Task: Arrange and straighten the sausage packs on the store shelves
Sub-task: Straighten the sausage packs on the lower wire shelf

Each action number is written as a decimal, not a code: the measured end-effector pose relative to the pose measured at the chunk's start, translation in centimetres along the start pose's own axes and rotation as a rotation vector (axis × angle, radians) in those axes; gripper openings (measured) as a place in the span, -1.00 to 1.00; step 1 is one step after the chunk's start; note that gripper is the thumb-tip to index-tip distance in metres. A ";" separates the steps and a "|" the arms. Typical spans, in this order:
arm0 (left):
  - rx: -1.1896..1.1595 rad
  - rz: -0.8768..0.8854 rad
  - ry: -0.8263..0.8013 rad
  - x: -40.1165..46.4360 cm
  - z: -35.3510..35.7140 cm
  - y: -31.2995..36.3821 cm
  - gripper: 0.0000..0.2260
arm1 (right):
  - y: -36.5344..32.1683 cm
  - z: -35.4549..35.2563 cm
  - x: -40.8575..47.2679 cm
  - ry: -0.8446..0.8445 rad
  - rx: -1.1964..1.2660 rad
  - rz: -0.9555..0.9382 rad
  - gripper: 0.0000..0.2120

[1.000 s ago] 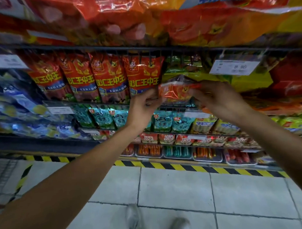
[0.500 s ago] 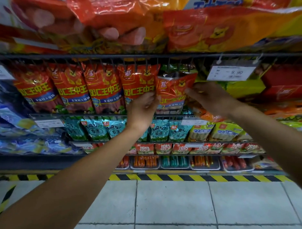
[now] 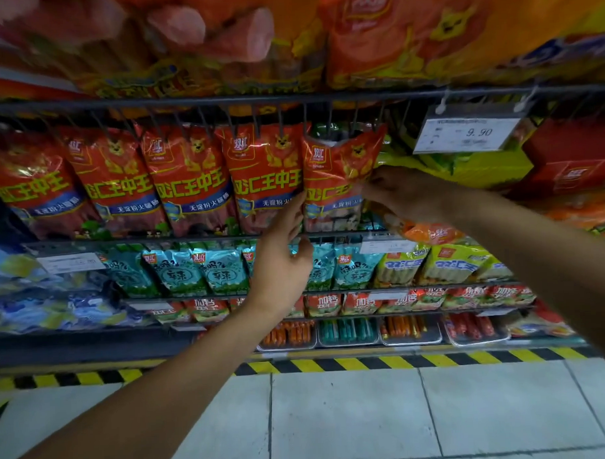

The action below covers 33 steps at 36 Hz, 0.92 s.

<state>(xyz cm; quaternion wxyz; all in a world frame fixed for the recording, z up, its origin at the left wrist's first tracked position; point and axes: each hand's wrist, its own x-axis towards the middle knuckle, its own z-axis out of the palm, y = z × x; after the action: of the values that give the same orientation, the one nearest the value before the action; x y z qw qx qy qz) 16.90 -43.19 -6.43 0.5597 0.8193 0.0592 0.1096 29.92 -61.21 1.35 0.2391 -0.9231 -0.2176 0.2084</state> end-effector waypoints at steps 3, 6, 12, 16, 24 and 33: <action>-0.002 -0.012 -0.022 0.1 -0.1 0.5 -0.38 | 0.0 -0.3 0.7 0.000 0.044 0.008 -0.56; -0.045 -0.030 -0.014 0.6 -0.1 1.3 -0.43 | 0.3 -0.3 1.1 0.064 -0.007 0.002 -0.45; -0.067 -0.017 -0.019 0.7 -0.2 2.0 -0.51 | 1.2 -0.1 1.2 0.226 -0.113 -0.043 -0.40; -0.031 -0.021 -0.083 0.5 -0.6 1.0 -0.47 | 1.2 0.3 2.0 0.187 -0.104 -0.013 -0.40; 0.473 0.332 -0.073 0.0 -0.7 0.3 -0.37 | 1.0 -0.8 -0.3 0.085 -0.137 0.006 -0.32; 0.956 0.438 -0.156 1.2 -1.0 -0.6 -0.16 | 3.9 -0.1 -7.2 0.250 -0.268 -0.113 -0.35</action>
<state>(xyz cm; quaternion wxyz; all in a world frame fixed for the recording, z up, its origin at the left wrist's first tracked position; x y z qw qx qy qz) 17.87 -41.78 -6.50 0.0905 0.9819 -0.1116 0.1234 25.25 -67.96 1.34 0.1504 -0.9517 -0.2634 0.0473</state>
